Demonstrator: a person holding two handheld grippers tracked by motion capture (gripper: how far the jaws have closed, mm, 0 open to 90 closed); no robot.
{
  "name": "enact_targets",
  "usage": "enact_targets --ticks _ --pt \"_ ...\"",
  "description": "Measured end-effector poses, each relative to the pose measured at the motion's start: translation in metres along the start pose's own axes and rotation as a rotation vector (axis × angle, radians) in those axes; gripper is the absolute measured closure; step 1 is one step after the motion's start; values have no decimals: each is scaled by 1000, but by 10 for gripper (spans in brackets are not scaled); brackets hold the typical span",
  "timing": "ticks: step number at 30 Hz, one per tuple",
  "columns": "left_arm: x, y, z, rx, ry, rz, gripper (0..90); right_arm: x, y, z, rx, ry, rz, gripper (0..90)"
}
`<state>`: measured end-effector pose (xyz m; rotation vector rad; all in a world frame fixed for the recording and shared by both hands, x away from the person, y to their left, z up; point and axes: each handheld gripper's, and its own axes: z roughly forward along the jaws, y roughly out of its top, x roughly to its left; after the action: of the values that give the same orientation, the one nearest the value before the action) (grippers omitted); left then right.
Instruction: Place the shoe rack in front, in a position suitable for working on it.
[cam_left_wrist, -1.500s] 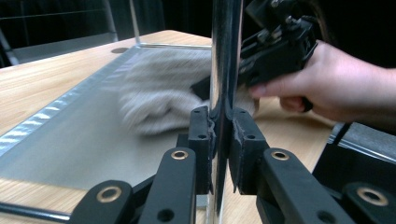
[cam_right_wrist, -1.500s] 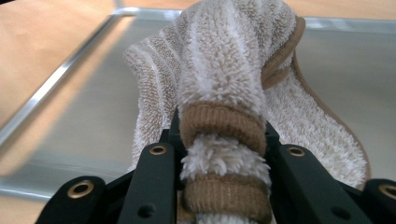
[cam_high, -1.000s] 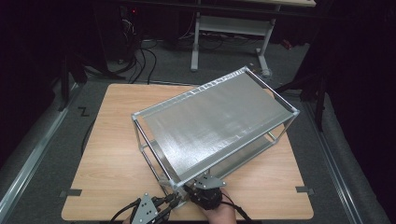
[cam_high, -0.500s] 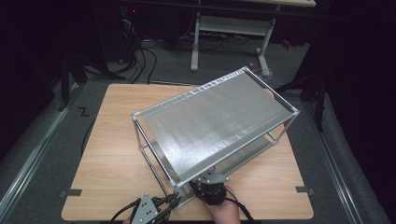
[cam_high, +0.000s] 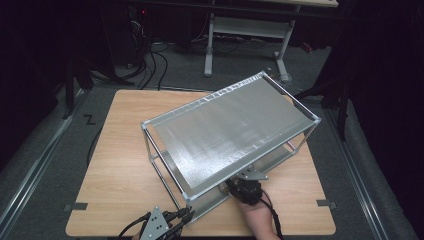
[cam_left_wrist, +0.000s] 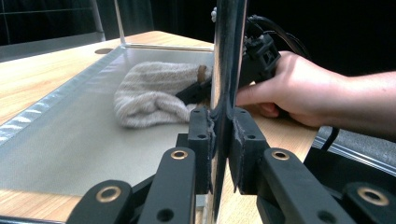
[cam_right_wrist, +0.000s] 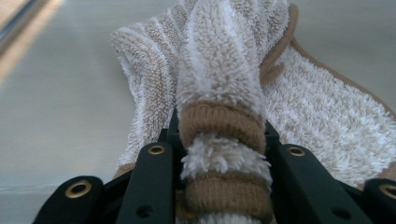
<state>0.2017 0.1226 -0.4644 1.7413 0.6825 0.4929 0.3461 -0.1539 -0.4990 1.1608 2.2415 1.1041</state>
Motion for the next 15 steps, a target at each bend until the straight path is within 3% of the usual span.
enact_targets --ticks 4,6,8,9,15 --pt "0 0 0 -2 -5 -7 799 -22 -1 0 -1 -52 11 692" --pt "0 0 0 -2 -7 -10 798 -31 -1 0 5 -75 38 689" --pt "0 0 0 -2 -8 -9 798 -41 0 -1 9 -103 25 687" --pt "0 0 0 -2 -9 -9 798 -45 1 -1 12 -104 49 685" --pt "0 0 0 -2 -10 -12 798 -83 0 -1 3 -190 82 683"
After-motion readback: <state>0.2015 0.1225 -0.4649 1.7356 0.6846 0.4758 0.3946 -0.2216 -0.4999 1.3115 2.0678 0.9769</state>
